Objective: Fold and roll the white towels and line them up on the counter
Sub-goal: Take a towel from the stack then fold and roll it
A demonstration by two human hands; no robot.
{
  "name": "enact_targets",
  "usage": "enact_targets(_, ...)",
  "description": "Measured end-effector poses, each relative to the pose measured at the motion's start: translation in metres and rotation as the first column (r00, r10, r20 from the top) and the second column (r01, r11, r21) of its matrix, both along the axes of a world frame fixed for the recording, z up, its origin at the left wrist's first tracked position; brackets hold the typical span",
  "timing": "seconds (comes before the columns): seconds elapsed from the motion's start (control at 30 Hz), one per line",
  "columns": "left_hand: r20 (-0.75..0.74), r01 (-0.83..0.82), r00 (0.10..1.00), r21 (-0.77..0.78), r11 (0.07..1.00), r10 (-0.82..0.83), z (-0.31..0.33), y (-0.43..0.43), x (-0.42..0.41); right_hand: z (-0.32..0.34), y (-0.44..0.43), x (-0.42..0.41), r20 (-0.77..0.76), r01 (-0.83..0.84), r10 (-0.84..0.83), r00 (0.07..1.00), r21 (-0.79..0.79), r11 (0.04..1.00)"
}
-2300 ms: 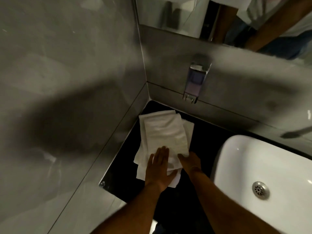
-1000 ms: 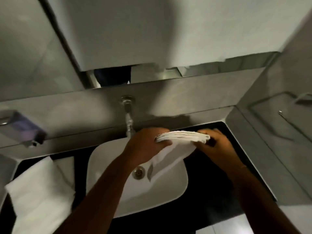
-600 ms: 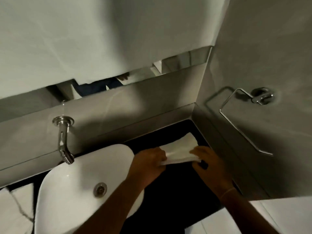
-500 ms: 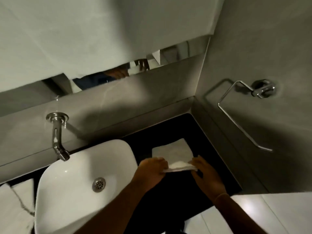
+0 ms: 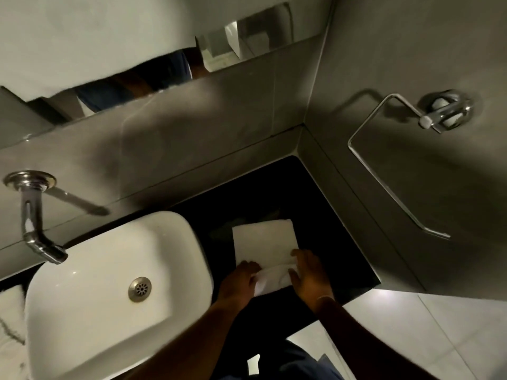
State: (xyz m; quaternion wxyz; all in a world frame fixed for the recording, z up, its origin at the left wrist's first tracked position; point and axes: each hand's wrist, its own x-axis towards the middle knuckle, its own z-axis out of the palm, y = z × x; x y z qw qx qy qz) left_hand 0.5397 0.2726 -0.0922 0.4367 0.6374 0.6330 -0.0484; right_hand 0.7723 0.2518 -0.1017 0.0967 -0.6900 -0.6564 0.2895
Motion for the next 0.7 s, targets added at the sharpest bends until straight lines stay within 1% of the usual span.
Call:
enact_targets(0.03,-0.031,0.009,1.000,0.081,0.997,-0.007,-0.004,0.003,0.002,-0.004,0.000,-0.003,0.041,-0.071,0.068,0.997,0.079,0.994)
enact_targets(0.07,-0.093,0.062,0.995,0.165,0.984,-0.047,-0.008,0.006,0.004,-0.006,0.001,-0.006,0.075,-0.175,0.166,0.983,0.138,0.975)
enact_targets(0.1,-0.163,0.149,0.980,0.242,0.959,-0.111,-0.010,0.007,0.007,-0.006,0.001,-0.010,0.097,-0.305,0.292,0.951,0.165,0.938)
enact_targets(0.13,-0.208,0.245,0.959,0.280,0.928,-0.190,-0.010,0.005,0.009,-0.007,-0.002,-0.013,0.116,-0.415,0.399,0.909,0.191,0.890)
enact_targets(0.17,-0.240,0.346,0.929,0.304,0.888,-0.280,-0.009,0.001,0.012,-0.009,-0.006,-0.014,0.129,-0.489,0.472,0.872,0.214,0.846)
enact_targets(0.2,-0.269,0.444,0.890,0.329,0.833,-0.368,-0.009,-0.004,0.015,-0.012,-0.009,-0.011,0.134,-0.532,0.515,0.847,0.214,0.819)
enact_targets(0.23,-0.281,0.506,0.859,0.351,0.788,-0.427,-0.009,-0.011,0.017,-0.014,-0.010,-0.007,0.138,-0.556,0.539,0.831,0.205,0.805)
enact_targets(0.27,-0.279,0.533,0.845,0.370,0.761,-0.456,-0.010,-0.017,0.017,-0.017,-0.010,-0.002,0.142,-0.573,0.555,0.819,0.182,0.799)
enact_targets(0.33,-0.248,0.511,0.859,0.390,0.766,-0.447,-0.011,-0.029,0.013,-0.022,-0.008,0.006,0.135,-0.578,0.563,0.815,0.141,0.804)
enact_targets(0.4,-0.243,0.499,0.866,0.357,0.790,-0.438,-0.017,-0.034,0.009,-0.024,-0.005,0.007,0.077,-0.550,0.545,0.835,0.114,0.827)
enact_targets(0.5,-0.252,0.463,0.882,0.301,0.834,-0.399,-0.013,-0.027,0.013,-0.018,0.002,0.002,-0.106,-0.446,0.450,0.887,0.059,0.893)
enact_targets(0.6,-0.190,0.399,0.915,0.287,0.871,-0.356,-0.004,-0.012,0.021,-0.003,0.015,0.001,-0.272,-0.354,0.311,0.911,-0.125,0.927)
enact_targets(0.63,-0.154,0.370,0.928,0.263,0.891,-0.340,0.001,-0.006,0.021,0.003,0.019,0.002,-0.300,-0.326,0.265,0.916,-0.179,0.928)
enact_targets(0.7,-0.081,0.347,0.937,0.122,0.930,-0.340,0.013,0.007,0.023,0.011,0.025,0.007,-0.318,-0.289,0.204,0.926,-0.249,0.924)
